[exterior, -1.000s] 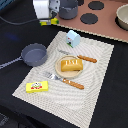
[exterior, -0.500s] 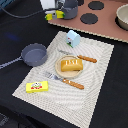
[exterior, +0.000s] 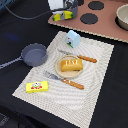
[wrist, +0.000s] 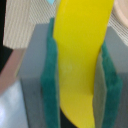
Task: Interact with the objects in diverse but meaningful ways.
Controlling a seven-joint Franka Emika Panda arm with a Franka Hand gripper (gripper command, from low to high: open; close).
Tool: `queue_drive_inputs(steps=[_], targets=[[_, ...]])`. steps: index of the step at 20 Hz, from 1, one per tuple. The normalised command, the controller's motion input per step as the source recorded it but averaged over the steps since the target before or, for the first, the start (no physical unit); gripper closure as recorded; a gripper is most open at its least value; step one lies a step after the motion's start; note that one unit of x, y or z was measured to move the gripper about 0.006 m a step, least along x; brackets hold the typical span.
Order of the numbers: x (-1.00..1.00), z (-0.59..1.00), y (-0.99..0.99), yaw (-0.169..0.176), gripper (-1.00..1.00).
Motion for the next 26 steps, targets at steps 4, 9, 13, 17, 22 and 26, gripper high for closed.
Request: queue_drive_inputs(steps=[4, 9, 13, 17, 22, 26], targets=[[0.93, 0.26, -0.11, -0.059, 1.0], [0.81, 0.14, -0.01, -0.045, 1.0], [0.72, 0.03, 0.03, -0.026, 1.0], [0.6, 0.0, 0.03, -0.021, 1.0], [0.56, 0.0, 0.08, -0.011, 1.0], [0.0, -0.13, 0.04, 0.0, 1.0]])
